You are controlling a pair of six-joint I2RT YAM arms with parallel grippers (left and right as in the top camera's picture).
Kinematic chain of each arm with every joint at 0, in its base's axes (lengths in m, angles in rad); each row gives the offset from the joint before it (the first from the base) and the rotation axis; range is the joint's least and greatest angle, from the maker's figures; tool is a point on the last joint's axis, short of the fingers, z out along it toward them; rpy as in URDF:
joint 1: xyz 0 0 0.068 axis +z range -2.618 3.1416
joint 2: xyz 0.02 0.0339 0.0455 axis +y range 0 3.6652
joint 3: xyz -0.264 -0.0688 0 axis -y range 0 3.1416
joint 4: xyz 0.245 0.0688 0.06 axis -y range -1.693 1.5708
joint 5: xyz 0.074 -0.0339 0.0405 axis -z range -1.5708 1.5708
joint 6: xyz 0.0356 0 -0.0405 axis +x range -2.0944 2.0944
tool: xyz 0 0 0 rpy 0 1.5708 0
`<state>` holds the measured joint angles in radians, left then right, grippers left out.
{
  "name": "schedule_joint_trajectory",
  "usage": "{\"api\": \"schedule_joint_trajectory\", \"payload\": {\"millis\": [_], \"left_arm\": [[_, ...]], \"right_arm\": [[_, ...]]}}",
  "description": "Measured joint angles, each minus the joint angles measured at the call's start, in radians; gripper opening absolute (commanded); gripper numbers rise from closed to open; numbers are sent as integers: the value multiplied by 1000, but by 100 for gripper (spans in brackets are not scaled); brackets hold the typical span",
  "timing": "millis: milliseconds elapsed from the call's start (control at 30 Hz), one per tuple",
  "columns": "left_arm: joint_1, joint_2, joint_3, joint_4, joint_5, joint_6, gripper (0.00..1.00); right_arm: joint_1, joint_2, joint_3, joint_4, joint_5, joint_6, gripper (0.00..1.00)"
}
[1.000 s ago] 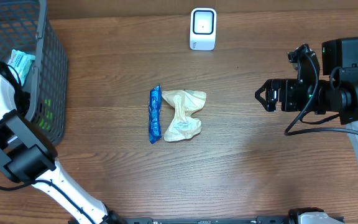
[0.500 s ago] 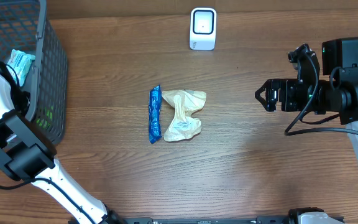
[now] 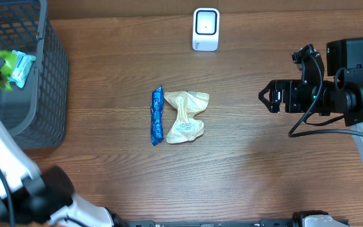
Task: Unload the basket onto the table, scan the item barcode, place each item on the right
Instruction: 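Reach into the basket and grasp the green-red candy bag with left gripper, then place the candy bag beside the blue bar and release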
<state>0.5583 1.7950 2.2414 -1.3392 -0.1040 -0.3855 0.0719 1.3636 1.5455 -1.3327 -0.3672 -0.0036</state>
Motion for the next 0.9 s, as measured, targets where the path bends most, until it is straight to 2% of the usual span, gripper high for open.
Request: {"api": "schedule_joint_trajectory", "payload": {"millis": [167,400,600,900], "left_arm": [[-140,-129,15,-32,51,90,4],[-420,-74,-23,-135,107,166,4],[-575,22,-194,-150,116,172,4],[-729,203,-489,-63,142,100,4]], "right_arm": [[0,0,0,7,0,-1,100],[0,0,0,9,0,0,100],[0,0,0,9,0,0,100],[0,0,0,9,0,0,100]]}}
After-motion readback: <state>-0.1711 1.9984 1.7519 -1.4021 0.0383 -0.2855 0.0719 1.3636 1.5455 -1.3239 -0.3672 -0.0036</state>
